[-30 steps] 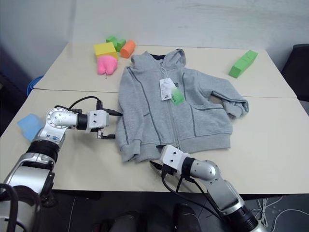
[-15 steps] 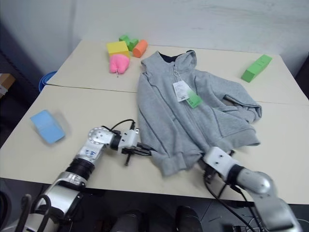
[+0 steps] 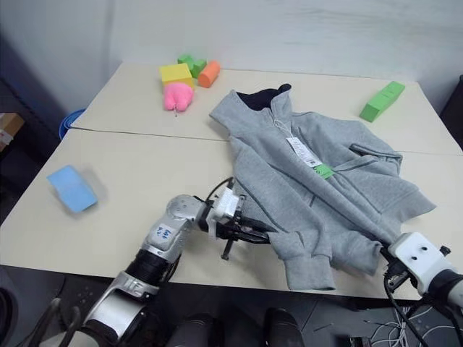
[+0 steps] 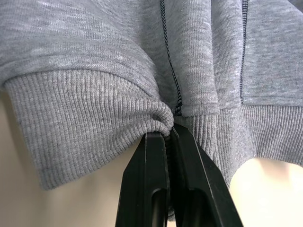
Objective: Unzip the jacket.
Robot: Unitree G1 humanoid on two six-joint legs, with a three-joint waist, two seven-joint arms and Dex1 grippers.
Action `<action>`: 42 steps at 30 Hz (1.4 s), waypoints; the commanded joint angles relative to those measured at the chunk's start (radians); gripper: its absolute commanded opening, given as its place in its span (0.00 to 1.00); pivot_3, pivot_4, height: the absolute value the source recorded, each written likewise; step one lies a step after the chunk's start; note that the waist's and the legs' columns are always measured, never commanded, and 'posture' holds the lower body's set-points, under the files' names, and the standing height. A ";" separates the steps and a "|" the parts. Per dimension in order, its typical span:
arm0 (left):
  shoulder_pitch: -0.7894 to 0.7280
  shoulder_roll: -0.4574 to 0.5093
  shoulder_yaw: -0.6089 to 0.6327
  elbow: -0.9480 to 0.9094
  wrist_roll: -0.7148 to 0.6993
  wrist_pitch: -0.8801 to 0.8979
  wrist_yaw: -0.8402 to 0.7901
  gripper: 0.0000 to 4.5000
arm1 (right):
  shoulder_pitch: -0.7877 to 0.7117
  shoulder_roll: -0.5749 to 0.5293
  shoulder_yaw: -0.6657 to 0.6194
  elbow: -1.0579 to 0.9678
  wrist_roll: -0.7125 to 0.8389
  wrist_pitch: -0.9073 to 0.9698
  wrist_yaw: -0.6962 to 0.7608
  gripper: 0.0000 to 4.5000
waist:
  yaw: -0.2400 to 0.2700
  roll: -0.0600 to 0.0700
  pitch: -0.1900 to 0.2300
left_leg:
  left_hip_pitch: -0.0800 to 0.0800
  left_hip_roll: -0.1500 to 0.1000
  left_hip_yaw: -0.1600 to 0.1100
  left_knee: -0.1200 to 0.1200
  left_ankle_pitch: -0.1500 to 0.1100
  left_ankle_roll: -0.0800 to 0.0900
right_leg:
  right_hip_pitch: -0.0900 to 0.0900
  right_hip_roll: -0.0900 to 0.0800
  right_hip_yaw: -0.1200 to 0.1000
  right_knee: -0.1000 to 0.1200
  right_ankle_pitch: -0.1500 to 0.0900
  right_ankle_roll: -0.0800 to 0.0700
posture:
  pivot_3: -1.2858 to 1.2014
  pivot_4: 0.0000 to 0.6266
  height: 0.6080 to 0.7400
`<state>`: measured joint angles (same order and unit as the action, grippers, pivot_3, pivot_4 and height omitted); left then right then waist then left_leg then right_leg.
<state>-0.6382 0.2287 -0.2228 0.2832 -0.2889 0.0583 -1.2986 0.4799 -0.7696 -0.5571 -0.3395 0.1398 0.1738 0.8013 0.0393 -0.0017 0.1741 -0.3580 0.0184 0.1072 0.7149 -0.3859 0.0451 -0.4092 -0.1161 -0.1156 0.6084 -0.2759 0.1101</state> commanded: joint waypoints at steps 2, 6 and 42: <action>-0.148 0.103 0.114 0.200 0.024 -0.142 0.018 0.49 | 0.056 0.048 -0.045 -0.057 0.065 0.015 0.013 0.00 | 0.003 0.000 0.000 | 0.000 0.000 -0.001 0.000 0.000 0.000 | 0.000 0.000 -0.001 0.000 0.000 0.000 | 0.52 0.24 1.00; -0.314 0.144 0.116 0.499 0.128 -0.366 0.054 0.76 | 0.108 0.133 -0.073 -0.142 0.194 0.047 0.018 0.17 | 0.014 0.001 0.000 | -0.001 -0.002 -0.001 0.000 -0.001 0.002 | 0.000 -0.001 -0.002 0.002 0.000 0.000 | 0.52 0.24 1.00; -0.693 0.058 -0.079 1.065 0.686 -0.626 0.528 1.00 | 0.329 0.495 0.158 -0.646 0.296 -0.142 -0.151 1.00 | 0.010 -0.001 0.001 | -0.013 -0.007 0.000 0.001 -0.002 0.005 | -0.008 0.000 -0.003 -0.001 0.003 0.005 | 0.52 0.24 1.00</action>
<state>-1.3226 0.2960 -0.3189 1.3529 0.3986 -0.5494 -0.8224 0.8134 -0.2889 -0.4180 -0.9776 0.4546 0.0733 0.6771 0.0495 -0.0031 0.1749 -0.3704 0.0118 0.1073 0.7162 -0.3877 0.0503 -0.4168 -0.1159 -0.1187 0.6071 -0.2729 0.1156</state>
